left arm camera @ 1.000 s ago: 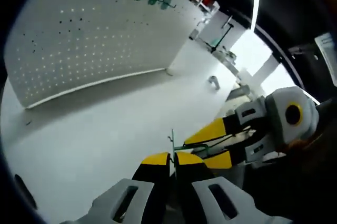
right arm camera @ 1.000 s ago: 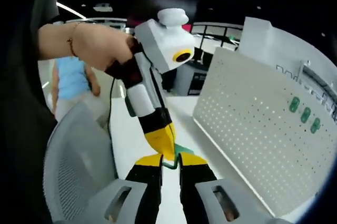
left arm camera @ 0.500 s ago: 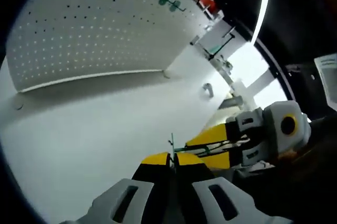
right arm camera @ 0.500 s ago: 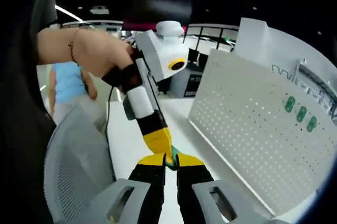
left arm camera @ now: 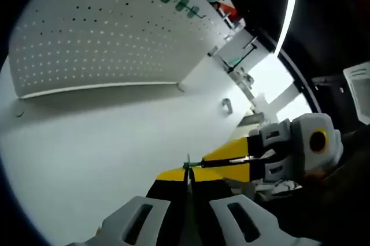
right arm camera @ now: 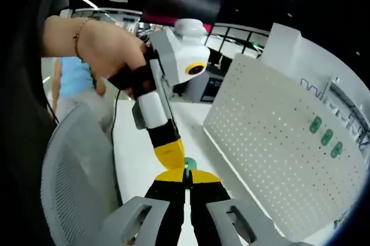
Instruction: Insert the hook assembly into the mounting plate slot until the hook locks in place.
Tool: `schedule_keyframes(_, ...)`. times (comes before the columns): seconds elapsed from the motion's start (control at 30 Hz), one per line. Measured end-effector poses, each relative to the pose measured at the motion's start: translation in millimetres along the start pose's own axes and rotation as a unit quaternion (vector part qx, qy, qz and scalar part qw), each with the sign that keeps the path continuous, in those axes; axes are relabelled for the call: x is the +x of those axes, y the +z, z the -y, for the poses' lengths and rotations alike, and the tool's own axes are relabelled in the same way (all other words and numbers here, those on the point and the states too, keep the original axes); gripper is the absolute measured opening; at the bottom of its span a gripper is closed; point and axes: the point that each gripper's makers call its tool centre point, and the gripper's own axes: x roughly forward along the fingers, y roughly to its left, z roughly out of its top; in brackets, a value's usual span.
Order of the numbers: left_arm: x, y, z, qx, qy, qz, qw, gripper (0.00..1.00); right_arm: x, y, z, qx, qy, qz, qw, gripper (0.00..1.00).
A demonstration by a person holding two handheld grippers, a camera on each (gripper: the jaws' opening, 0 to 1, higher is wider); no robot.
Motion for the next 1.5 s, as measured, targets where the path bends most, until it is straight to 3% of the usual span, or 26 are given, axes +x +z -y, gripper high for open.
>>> schedule_keyframes(0.23, 2, 4.7, 0.6, 0.044, 0.014, 0.028, 0.9985, 0.04, -1, -1.5, 8, 0.044, -0.009, 0.006, 0.999, 0.0)
schedule_keyframes(0.37, 1, 7.8, -6.3, 0.063, 0.037, 0.037, 0.9966, 0.26, -2, -2.8, 14, 0.059, -0.014, 0.005, 0.9982, 0.0)
schedule_keyframes(0.5, 0, 9.8, -9.9, 0.064, 0.047, 0.047, 0.9958, 0.5, -4, -5.8, 25, 0.102, -0.022, 0.01, 0.9945, 0.0)
schedule_keyframes(0.6, -2, 10.1, -6.9, 0.067, 0.044, 0.05, 0.9955, 0.53, -8, -10.3, 34, 0.133, -0.035, 0.012, 0.9904, 0.0)
schedule_keyframes(0.77, -6, 19.6, -1.1, 0.082, 0.04, 0.078, 0.9927, 0.57, -17, -9.2, 55, 0.222, -0.06, 0.044, 0.9722, 0.0)
schedule_keyframes(0.83, -7, 24.4, 0.7, 0.091, 0.045, 0.091, 0.9906, 0.62, -22, -3.5, 61, 0.259, -0.069, 0.074, 0.9605, 0.0)
schedule_keyframes(0.87, -8, 26.0, 1.3, 0.098, 0.048, 0.095, 0.9895, 0.64, -25, 5.5, 65, 0.299, -0.071, 0.111, 0.9452, 0.0)
schedule_keyframes(0.9, -8, 28.4, 1.7, 0.11, 0.054, 0.1, 0.9874, 0.65, -26, 8.8, 65, 0.329, -0.067, 0.125, 0.9336, 0.0)
schedule_keyframes(0.93, -9, 28.9, 2.2, 0.115, 0.057, 0.101, 0.9866, 0.63, -28, 9.3, 67, 0.354, -0.071, 0.134, 0.9229, 0.0)
schedule_keyframes(0.97, -11, 30.5, 2.8, 0.129, 0.06, 0.103, 0.9843, 0.58, -28, 10.8, 68, 0.354, -0.074, 0.138, 0.922, 0.0)
schedule_keyframes(1.0, -12, 31.4, 2.9, 0.139, 0.063, 0.104, 0.9828, 0.49, -28, 12.3, 66, 0.343, -0.073, 0.135, 0.9268, 0.0)
schedule_keyframes(1.07, -16, 36.9, 3.3, 0.147, 0.071, 0.118, 0.9795, 0.4, -27, 18.1, 63, 0.343, -0.074, 0.141, 0.9257, 0.0)
schedule_keyframes(1.17, -20, 44.3, 2.2, 0.145, 0.08, 0.135, 0.9768, 0.38, -25, 25.2, 56, 0.358, -0.065, 0.156, 0.9182, 0.0)
schedule_keyframes(1.27, -21, 46.2, 2.9, 0.149, 0.081, 0.141, 0.9755, 0.27, -24, 32.0, 51, 0.38, -0.056, 0.179, 0.9058, 0.0)
schedule_keyframes(1.4, -22, 47.8, 5.4, 0.158, 0.083, 0.146, 0.973, 0.21, -21, 30.2, 44, 0.384, -0.051, 0.172, 0.9059, 0.0)
schedule_keyframes(1.5, -22, 49.2, 6.4, 0.161, 0.082, 0.149, 0.9721, 0.17, -21, 30.6, 43, 0.393, -0.05, 0.174, 0.9016, 0.0)
